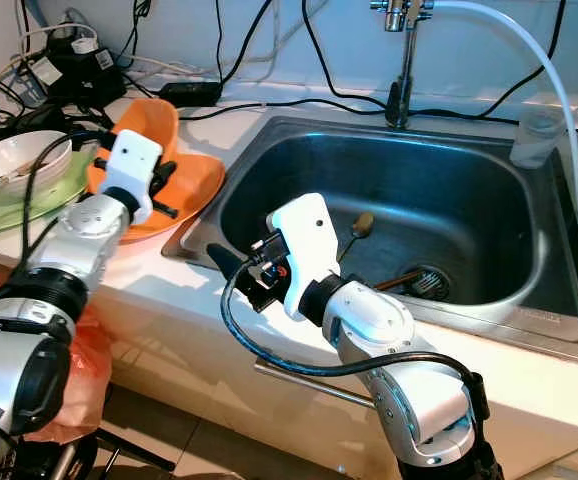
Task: Kitchen organization
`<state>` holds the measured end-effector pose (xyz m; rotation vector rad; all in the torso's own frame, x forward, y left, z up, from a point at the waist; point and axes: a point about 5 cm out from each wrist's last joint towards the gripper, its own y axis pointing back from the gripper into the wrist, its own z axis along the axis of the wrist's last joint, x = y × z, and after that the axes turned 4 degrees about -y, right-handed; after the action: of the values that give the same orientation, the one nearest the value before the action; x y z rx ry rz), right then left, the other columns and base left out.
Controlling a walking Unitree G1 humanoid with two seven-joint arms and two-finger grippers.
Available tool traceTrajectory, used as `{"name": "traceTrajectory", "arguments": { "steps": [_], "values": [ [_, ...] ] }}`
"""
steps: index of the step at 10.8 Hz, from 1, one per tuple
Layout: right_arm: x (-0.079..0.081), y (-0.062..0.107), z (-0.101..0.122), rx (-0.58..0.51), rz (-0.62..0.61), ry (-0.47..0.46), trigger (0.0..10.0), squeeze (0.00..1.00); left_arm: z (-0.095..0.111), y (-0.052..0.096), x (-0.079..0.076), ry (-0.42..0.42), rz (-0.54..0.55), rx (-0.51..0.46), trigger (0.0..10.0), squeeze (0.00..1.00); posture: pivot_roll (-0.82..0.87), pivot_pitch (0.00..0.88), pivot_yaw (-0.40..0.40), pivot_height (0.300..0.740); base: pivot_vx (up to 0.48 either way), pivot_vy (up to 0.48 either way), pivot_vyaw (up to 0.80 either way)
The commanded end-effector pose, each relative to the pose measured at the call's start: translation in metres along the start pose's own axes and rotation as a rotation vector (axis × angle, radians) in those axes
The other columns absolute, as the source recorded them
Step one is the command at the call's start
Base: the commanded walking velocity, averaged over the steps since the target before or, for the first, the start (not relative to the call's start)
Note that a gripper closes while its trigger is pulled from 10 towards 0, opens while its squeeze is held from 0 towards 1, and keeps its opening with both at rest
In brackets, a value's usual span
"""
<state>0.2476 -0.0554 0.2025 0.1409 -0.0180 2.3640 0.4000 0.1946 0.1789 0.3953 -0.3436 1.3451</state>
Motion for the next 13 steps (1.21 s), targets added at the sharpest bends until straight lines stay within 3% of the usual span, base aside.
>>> {"name": "traceTrajectory", "arguments": {
  "steps": [1,5,6,8,13],
  "values": [
    [0.002,-0.001,0.003,-0.015,0.025,0.004,10.0,0.00,0.008,-0.002,-0.002,-0.018,0.007,-0.033,0.0,0.00,-0.11,0.000,0.128,0.740,0.000,0.000,0.00],
    [-0.006,0.002,0.005,-0.017,-0.043,0.035,10.0,0.00,0.048,-0.011,-0.014,-0.050,-0.034,-0.193,0.0,0.00,-0.15,0.000,0.150,0.740,0.000,0.000,0.00],
    [-0.016,0.007,0.006,-0.007,-0.113,0.063,10.0,0.00,0.061,-0.015,-0.026,-0.007,-0.062,-0.236,0.0,0.00,-0.17,0.000,0.156,0.740,0.000,0.000,0.00],
    [-0.032,0.018,0.007,0.018,-0.212,0.111,10.0,0.00,0.083,-0.018,-0.047,-0.020,-0.112,-0.328,0.0,0.00,-0.21,0.000,0.162,0.740,0.000,0.000,0.00],
    [-0.049,0.029,0.009,0.067,-0.334,0.184,10.0,0.00,0.105,-0.012,-0.079,-0.050,-0.159,-0.501,0.0,0.00,-0.25,0.000,0.150,0.740,0.000,0.000,0.00]
  ]
}}
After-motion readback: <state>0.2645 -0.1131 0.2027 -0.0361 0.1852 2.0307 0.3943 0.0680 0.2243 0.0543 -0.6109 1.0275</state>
